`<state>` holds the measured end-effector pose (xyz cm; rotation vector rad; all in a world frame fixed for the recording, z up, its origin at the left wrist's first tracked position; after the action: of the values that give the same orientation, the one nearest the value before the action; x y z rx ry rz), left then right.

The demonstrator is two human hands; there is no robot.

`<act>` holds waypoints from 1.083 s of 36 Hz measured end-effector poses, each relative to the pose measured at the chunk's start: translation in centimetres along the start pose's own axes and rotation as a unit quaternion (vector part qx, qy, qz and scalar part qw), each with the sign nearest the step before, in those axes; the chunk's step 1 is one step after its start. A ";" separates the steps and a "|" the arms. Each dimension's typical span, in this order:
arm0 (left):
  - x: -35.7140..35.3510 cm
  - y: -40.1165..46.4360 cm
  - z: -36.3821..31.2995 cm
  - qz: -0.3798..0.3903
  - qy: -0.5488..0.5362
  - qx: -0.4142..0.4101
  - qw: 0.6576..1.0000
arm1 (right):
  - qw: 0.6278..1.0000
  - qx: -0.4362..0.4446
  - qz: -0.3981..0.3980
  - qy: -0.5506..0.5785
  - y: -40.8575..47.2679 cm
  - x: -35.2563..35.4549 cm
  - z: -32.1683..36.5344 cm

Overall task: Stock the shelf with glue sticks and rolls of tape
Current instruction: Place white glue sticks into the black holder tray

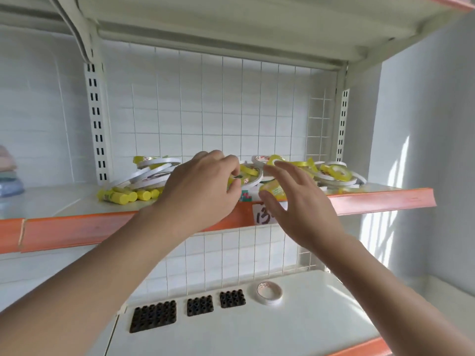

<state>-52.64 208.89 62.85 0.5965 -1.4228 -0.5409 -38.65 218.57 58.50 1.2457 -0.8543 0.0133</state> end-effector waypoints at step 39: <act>-2.0 3.2 5.8 0.269 -0.024 0.034 0.962 | 0.945 0.124 0.299 -0.031 8.1 -4.3 -0.7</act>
<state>-58.64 212.28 63.79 0.2291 -1.5751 -0.0734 -44.90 223.94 62.62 1.1785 -1.2903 0.5889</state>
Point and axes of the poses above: each hand's wrist, its own y-axis towards the middle knuckle, its own x-axis out of the back of the hand, z = x × y, the point moved 4 cm from there along y, towards the middle knuckle, and after that the axes turned 5 degrees about z, right-handed, at the moved point
